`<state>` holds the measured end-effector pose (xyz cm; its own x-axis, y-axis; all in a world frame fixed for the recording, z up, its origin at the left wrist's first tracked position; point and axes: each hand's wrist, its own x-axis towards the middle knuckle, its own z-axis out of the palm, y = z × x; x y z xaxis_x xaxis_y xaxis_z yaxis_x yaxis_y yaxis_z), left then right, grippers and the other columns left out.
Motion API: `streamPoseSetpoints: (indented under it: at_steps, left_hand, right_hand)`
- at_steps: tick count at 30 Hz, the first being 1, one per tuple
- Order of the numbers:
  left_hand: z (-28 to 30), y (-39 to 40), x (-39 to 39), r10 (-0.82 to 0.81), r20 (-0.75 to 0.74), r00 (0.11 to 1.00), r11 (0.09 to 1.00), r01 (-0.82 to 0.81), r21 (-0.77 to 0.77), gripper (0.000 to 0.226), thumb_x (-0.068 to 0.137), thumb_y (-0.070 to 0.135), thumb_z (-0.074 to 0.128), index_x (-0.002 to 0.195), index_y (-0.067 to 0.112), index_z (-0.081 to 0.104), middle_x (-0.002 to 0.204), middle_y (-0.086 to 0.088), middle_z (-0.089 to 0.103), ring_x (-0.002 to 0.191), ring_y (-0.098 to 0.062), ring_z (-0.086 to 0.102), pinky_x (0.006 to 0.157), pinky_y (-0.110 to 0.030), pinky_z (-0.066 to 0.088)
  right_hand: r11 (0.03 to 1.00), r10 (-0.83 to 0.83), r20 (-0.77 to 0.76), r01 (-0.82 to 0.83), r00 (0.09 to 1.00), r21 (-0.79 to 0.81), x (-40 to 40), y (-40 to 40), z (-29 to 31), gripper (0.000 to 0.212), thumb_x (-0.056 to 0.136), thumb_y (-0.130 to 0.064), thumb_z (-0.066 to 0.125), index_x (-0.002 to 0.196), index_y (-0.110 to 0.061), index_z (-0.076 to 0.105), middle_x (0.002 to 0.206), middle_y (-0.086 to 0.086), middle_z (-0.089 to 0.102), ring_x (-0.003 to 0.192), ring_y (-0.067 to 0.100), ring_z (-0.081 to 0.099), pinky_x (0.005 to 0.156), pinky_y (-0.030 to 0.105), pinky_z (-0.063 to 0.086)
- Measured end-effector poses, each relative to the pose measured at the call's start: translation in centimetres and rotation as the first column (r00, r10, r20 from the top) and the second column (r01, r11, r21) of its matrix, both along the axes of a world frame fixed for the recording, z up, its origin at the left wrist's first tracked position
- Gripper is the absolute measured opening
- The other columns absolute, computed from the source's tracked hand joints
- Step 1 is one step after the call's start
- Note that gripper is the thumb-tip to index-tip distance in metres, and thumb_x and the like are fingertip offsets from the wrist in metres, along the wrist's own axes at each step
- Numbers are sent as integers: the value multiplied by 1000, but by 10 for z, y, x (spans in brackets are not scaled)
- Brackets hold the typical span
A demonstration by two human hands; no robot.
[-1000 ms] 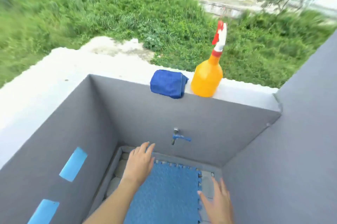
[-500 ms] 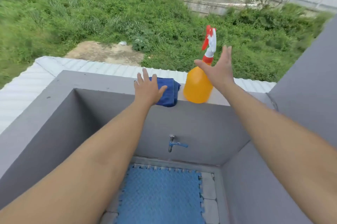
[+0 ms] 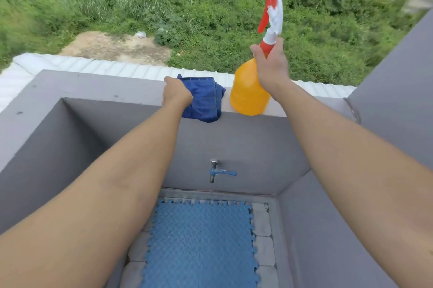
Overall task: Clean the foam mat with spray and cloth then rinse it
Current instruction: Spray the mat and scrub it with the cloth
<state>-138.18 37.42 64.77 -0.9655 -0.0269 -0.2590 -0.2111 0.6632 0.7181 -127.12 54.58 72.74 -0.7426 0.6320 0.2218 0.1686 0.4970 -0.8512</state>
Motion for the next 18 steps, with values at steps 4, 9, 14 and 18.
streamPoseSetpoints:
  at_steps: [4,9,14,18]
  left_hand:
    - [4,-10,8,-41,98,994,996,34,77,51,80,15,68,125,5,46,124,-11,54,113,-29,57,91,-35,50]
    - [-12,-35,59,-57,205,977,867,-54,495,27,75,12,57,102,11,53,94,-5,61,92,-26,61,74,-32,51]
    - [-61,-88,120,5,377,926,706,-270,655,33,82,20,67,110,8,53,99,-7,65,92,-21,63,78,-32,52]
    - [-99,-137,174,45,367,929,824,-242,512,19,87,25,66,82,13,54,83,-4,61,76,-16,60,72,-33,49]
  right_hand:
    - [999,-26,7,26,1000,20,4,-7,2,42,99,-35,49,127,-5,37,98,3,54,87,24,50,70,29,32]
    - [999,-53,-29,54,998,8,23,-21,5,37,95,-32,55,120,-6,46,85,-4,54,83,21,50,69,29,35]
    - [959,-118,-161,155,980,238,79,-45,-6,31,71,-20,60,99,-6,56,61,-3,43,59,15,37,54,29,31]
    - [961,33,-329,61,944,271,135,-84,-63,58,69,1,52,127,-7,52,89,2,55,74,21,53,67,25,45]
